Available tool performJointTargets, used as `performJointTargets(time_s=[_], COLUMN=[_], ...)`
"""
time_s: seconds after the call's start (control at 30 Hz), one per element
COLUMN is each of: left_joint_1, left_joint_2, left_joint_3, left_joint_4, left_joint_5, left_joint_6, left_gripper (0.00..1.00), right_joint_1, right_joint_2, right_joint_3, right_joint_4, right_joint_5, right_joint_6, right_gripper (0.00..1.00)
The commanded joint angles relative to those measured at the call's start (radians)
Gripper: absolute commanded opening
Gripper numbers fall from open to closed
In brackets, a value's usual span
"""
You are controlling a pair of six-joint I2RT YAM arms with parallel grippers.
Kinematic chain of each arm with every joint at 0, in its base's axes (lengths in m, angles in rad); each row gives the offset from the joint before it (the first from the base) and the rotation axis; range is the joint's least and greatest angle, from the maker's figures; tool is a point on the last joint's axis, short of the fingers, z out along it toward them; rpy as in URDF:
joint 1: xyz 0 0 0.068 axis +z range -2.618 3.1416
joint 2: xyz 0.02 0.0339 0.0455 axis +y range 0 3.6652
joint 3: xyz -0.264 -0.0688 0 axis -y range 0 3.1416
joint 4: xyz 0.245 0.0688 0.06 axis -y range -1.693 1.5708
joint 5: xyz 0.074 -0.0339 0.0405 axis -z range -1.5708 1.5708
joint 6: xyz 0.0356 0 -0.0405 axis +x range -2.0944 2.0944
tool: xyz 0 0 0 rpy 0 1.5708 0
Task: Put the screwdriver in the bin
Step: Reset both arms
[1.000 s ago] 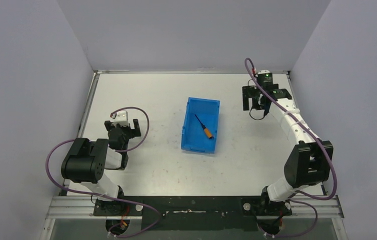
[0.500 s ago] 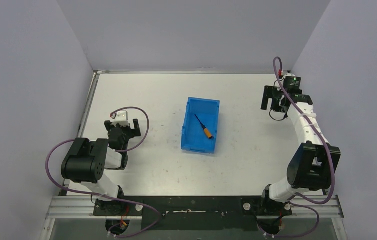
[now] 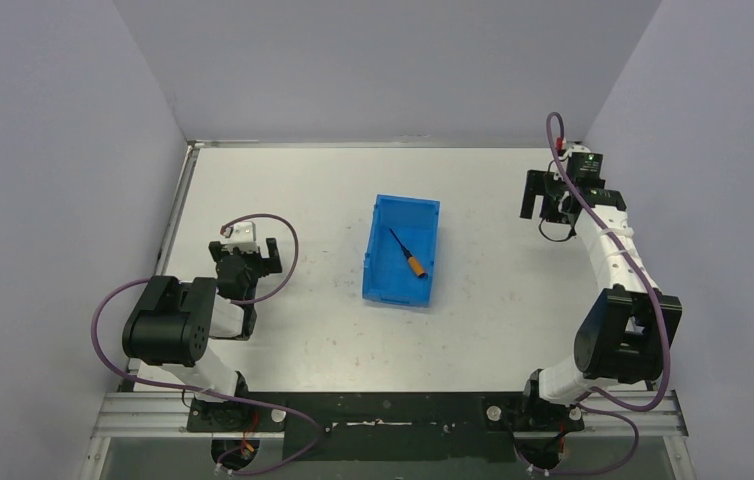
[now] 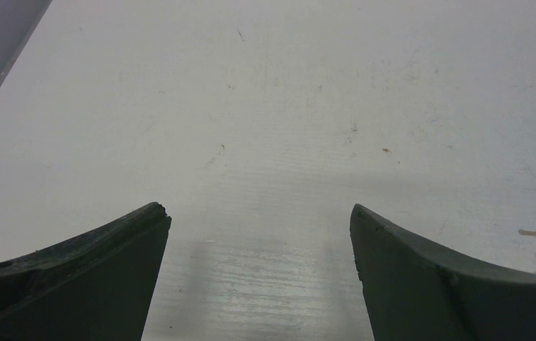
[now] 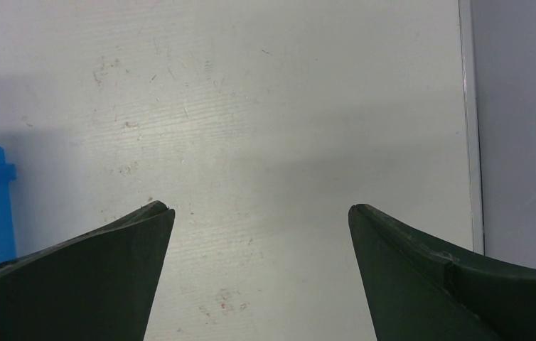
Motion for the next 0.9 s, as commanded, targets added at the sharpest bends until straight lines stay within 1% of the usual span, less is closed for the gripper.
performJointTargets(time_s=[0.0, 0.43, 0.87], left_joint_1=[0.002, 0.002, 0.002], left_joint_2=[-0.013, -0.012, -0.012], left_joint_3=[0.003, 0.003, 0.003], left_joint_4=[0.044, 0.042, 0.043], left_joint_5=[0.002, 0.002, 0.002], left_joint_6=[0.001, 0.001, 0.002], left_gripper=[0.97, 0.97, 0.97], right_joint_1=[-0.001, 0.000, 0.001], right_joint_2=[-0.053, -0.117, -0.143], right_joint_3=[0.002, -0.054, -0.042], right_joint_4=[0.052, 0.127, 0.109], right_joint_5=[-0.016, -0.043, -0.104], right_joint_6=[0.001, 0.021, 0.094], right_gripper=[1.00, 1.00, 1.00])
